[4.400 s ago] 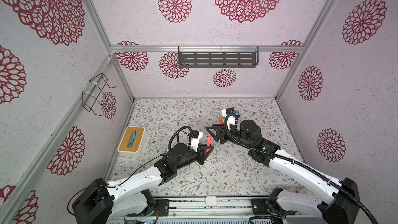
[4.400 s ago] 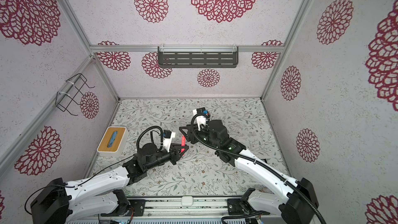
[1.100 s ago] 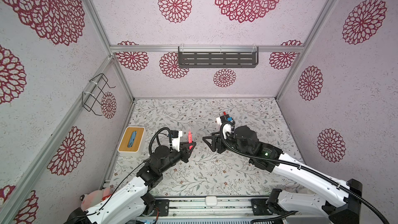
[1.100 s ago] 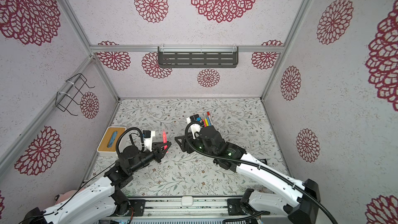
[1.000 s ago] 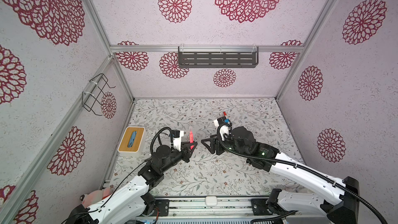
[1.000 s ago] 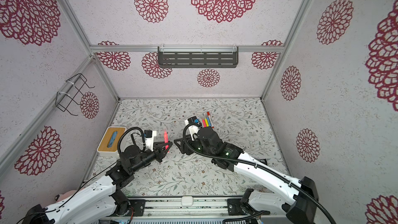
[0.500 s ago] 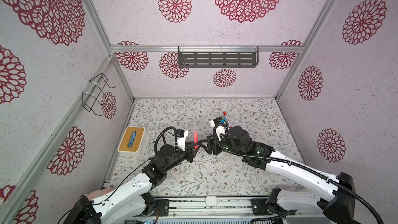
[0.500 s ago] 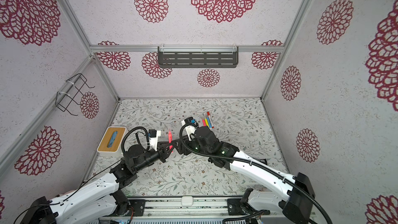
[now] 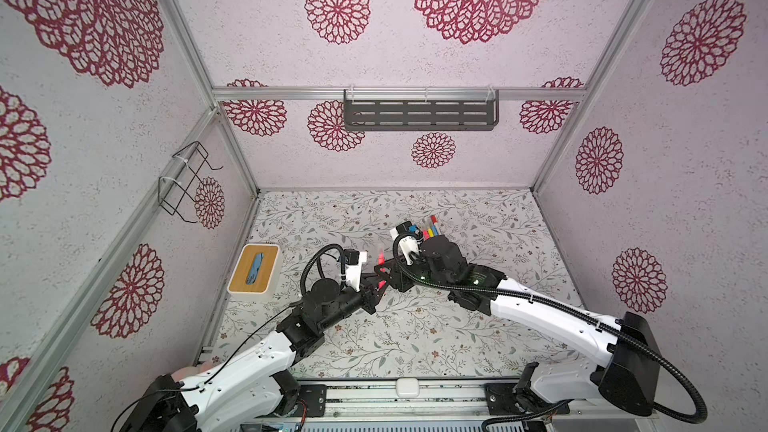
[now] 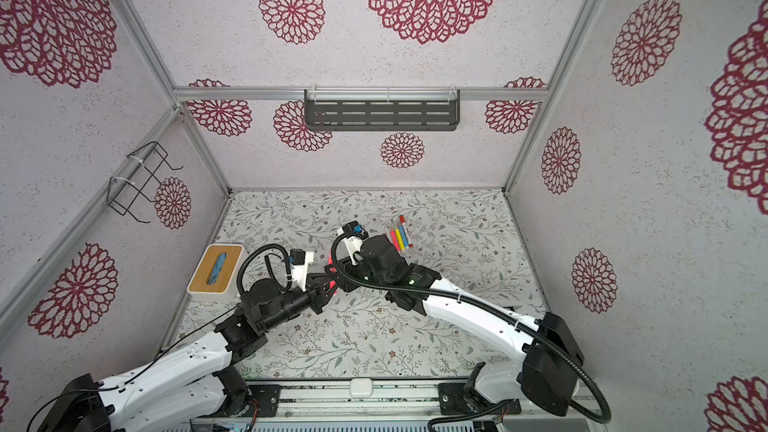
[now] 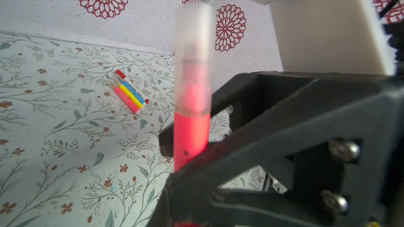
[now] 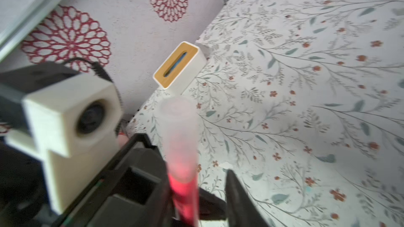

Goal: Insert the pens into the pen caps
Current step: 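Grip the capped pink highlighter with the right gripper below the left gripper, then carry the highlighter to the markers with the right gripper while the left draws back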

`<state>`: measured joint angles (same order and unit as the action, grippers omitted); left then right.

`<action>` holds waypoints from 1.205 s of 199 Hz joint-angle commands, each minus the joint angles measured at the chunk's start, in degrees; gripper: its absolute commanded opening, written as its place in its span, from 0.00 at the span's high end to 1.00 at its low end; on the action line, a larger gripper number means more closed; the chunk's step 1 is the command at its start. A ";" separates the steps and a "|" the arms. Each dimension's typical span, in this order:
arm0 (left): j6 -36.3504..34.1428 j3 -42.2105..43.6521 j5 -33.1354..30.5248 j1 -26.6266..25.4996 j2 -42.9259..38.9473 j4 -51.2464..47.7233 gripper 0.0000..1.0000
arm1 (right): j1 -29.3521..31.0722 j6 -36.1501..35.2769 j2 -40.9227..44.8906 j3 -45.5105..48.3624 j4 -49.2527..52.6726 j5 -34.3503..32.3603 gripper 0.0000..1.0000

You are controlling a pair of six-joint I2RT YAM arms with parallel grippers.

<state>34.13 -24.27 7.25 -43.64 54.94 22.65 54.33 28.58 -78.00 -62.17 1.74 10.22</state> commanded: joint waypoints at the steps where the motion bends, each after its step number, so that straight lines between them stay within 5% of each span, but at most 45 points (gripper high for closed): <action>1: -0.41 -1.84 0.50 -0.48 0.38 1.73 1.00 | -0.36 -0.36 0.21 -1.81 -1.56 2.12 0.96; 17: -0.26 -2.37 -0.35 -0.43 0.85 0.42 0.87 | -0.53 -0.44 0.25 -1.81 -1.19 1.30 1.00; 30: -0.81 -3.17 -2.12 -0.46 1.26 -2.42 0.50 | -1.54 -0.69 0.01 -2.43 0.33 -0.41 1.00; 39: -1.30 -3.85 -4.90 -0.48 1.56 -5.82 0.40 | -3.03 -0.89 -0.53 -3.43 2.35 -1.59 1.00; 55: -1.34 -5.57 -11.80 -0.48 2.02 -13.70 0.37 | -7.04 -1.11 -2.14 -5.65 6.66 -2.81 0.99; 101: 0.23 -2.66 -17.63 -0.45 -3.19 -16.33 0.36 | -16.60 -5.29 -14.03 -15.29 19.55 -3.38 0.99; 150: 0.43 -0.38 -26.61 -0.44 -12.32 -21.51 0.35 | -17.24 -11.81 -36.41 -36.83 36.13 -6.78 0.98; 197: 0.50 0.21 -27.72 -0.44 -16.75 -25.93 0.35 | -17.24 -13.71 -56.07 -60.56 49.33 -10.73 0.98; 240: -0.03 0.96 -28.64 -0.43 -19.28 -27.48 0.35 | -17.32 -14.64 -63.23 -69.32 55.06 -16.91 0.98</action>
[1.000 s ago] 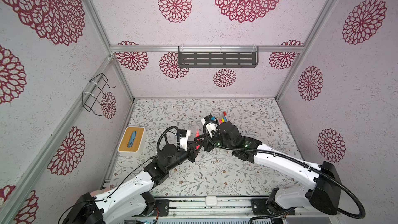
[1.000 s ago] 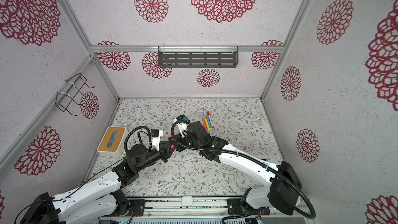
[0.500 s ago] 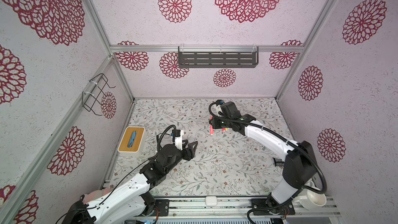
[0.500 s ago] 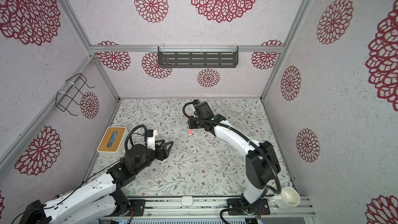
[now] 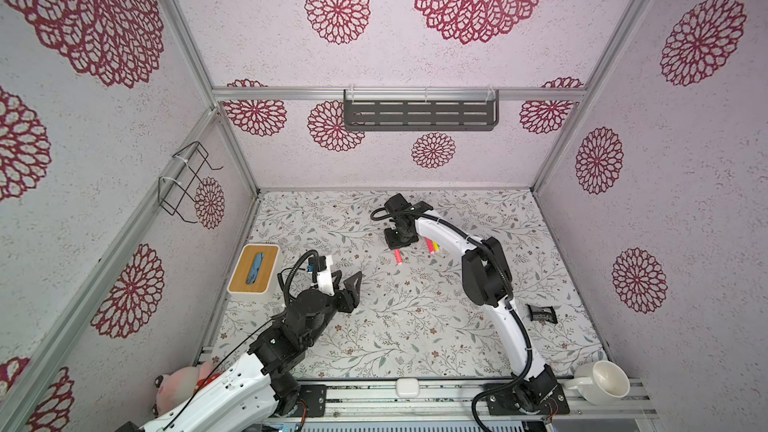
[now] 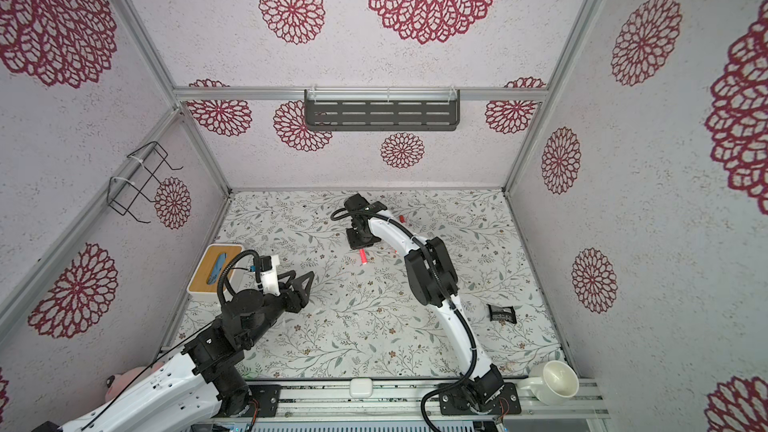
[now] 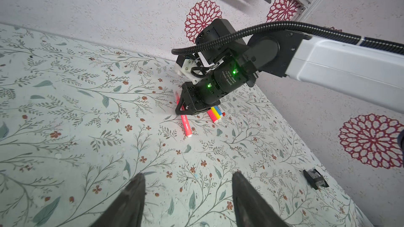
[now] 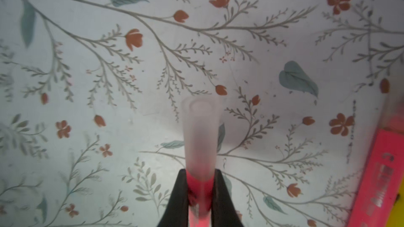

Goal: Insert the pens into the pen caps
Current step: 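Carry the highlighter to the markers with the right gripper while the left draws back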

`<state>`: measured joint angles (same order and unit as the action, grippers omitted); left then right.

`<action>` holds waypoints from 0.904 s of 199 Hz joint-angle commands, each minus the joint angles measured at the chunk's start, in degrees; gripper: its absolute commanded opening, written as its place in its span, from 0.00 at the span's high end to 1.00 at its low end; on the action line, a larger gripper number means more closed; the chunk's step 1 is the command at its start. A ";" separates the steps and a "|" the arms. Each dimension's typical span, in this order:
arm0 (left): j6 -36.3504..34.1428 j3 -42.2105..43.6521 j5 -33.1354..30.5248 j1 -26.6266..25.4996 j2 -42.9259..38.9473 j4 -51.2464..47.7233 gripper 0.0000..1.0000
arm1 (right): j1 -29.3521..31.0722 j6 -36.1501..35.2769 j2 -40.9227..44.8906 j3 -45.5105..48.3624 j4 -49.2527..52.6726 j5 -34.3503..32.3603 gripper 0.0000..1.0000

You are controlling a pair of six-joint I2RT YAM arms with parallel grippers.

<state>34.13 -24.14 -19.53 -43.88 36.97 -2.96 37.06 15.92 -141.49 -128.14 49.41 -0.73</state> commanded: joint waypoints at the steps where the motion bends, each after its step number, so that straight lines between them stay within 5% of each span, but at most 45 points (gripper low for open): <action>1: -0.07 0.84 -1.89 -0.22 -1.35 -1.87 0.35 | -0.05 -2.01 0.26 -3.35 7.42 -6.13 0.97; 70: -0.74 0.85 -2.12 -0.20 -1.82 -1.91 0.35 | -2.46 -4.23 -2.18 -3.61 9.61 -15.90 0.91; 106: -0.56 0.70 -1.65 -0.22 -1.99 -1.95 0.35 | -3.09 -4.07 -2.65 -4.97 11.12 -20.70 0.61; 156: -0.11 0.59 -0.78 -0.17 -2.35 -1.96 0.35 | 1.34 -3.44 3.78 -3.41 10.41 -29.67 0.57; 180: 0.13 0.61 -0.56 -0.23 -2.67 -2.19 0.35 | 3.16 -3.14 7.50 0.27 7.40 -27.08 0.56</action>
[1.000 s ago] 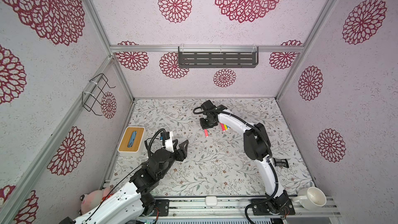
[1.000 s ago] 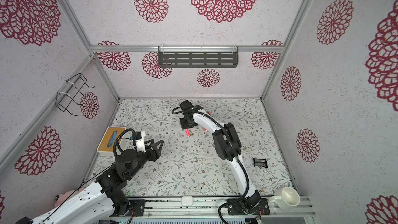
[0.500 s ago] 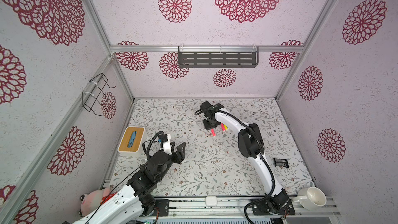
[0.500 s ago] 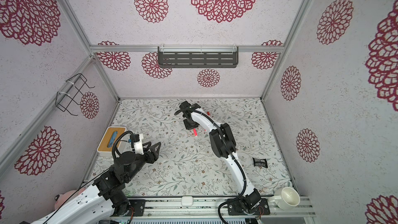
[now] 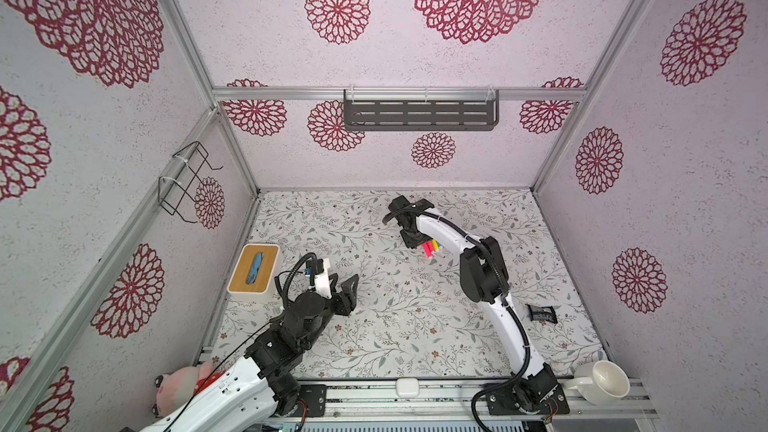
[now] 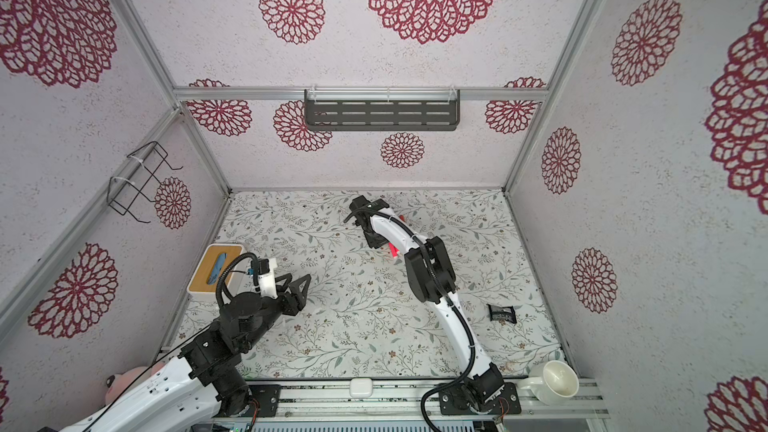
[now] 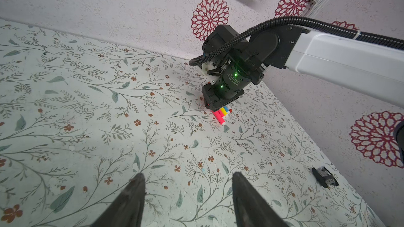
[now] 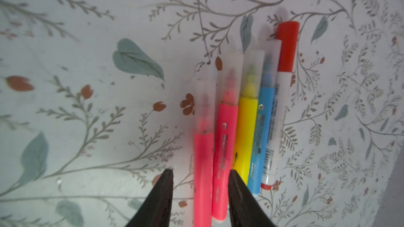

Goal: Insert the pens into the pen caps
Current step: 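Carry the highlighter to the markers with the right gripper while the left draws back, then lay the highlighter beside the markers and open the right gripper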

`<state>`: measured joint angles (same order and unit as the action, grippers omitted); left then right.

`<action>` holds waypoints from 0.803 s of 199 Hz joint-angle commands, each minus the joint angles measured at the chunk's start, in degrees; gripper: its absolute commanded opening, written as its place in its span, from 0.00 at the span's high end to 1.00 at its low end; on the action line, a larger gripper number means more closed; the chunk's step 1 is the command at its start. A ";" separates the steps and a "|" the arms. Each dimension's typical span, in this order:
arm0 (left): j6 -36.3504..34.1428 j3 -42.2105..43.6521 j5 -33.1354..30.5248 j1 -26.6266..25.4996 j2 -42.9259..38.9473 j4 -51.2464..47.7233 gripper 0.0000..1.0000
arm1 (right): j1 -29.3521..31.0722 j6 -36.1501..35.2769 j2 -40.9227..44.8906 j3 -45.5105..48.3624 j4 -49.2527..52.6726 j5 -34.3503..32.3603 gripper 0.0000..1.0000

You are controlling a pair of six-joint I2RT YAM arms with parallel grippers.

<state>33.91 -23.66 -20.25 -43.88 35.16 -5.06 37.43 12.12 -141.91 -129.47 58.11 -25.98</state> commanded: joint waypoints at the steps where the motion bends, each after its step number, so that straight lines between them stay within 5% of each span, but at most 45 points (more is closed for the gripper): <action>1: 0.36 0.16 0.14 -0.15 -0.91 -0.11 0.35 | 2.80 0.69 8.02 1.81 -1.44 -1.60 0.56; 43: 0.72 0.44 -0.39 -0.17 -1.92 -1.29 0.35 | 2.87 1.85 11.49 9.37 -6.26 10.28 0.56; 91: 1.28 0.03 -1.17 -0.18 -2.88 -3.47 0.35 | 0.98 2.41 12.61 15.02 -10.50 15.99 0.55; 160: 1.55 1.78 -2.60 -0.23 -6.94 -4.92 0.35 | -1.11 3.02 8.64 14.81 -10.51 16.21 0.55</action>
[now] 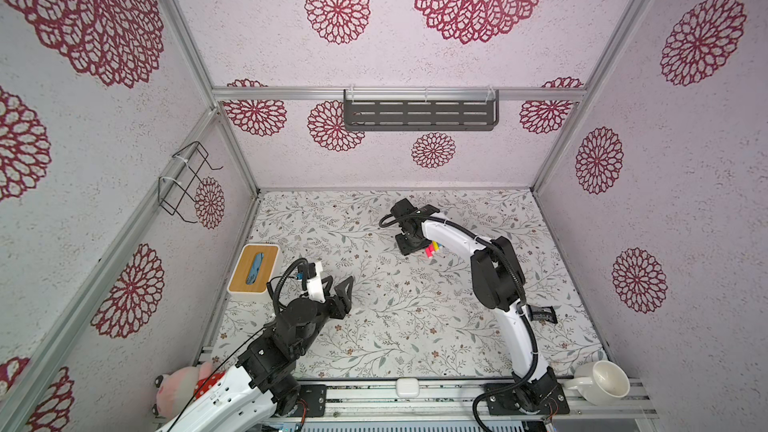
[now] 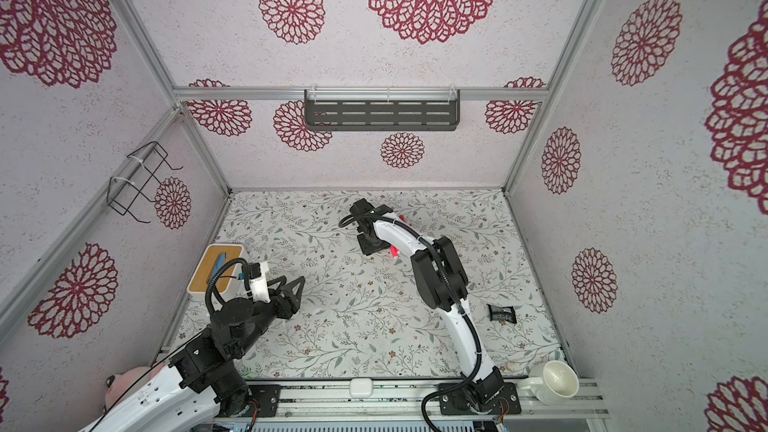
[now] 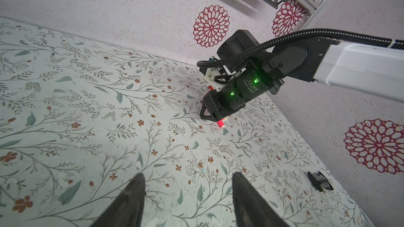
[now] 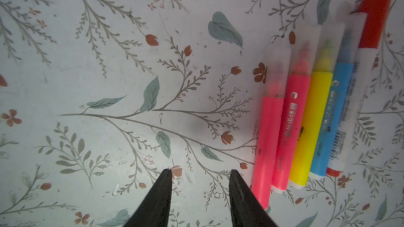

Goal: Insert the pens into the pen caps
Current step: 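Lay the highlighter beside the markers and open the right gripper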

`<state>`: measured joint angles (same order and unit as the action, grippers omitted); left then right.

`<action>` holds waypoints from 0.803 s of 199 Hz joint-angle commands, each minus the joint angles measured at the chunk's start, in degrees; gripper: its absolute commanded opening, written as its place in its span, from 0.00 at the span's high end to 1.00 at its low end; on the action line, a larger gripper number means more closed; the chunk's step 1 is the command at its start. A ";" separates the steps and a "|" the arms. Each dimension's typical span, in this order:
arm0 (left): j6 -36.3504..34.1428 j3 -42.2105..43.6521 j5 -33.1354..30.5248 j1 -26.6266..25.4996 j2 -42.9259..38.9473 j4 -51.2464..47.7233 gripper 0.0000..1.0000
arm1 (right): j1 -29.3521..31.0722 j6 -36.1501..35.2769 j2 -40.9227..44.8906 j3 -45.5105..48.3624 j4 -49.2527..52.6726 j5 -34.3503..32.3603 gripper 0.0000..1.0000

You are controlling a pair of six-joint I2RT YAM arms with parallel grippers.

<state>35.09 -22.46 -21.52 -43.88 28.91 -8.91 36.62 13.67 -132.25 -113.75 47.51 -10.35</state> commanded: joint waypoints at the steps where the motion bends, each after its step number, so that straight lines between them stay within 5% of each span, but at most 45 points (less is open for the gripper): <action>1: 0.35 0.57 -1.29 -0.19 -0.69 -1.18 0.35 | -0.31 1.50 -1.06 -0.88 0.02 0.59 0.55; 160: 0.93 1.89 -2.65 -0.16 -4.34 -2.37 0.35 | -3.96 3.66 -5.68 -5.97 0.36 -1.09 0.54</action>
<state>35.53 -20.10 -23.29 -43.88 25.34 -11.14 32.82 16.21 -137.73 -117.97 45.32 -9.87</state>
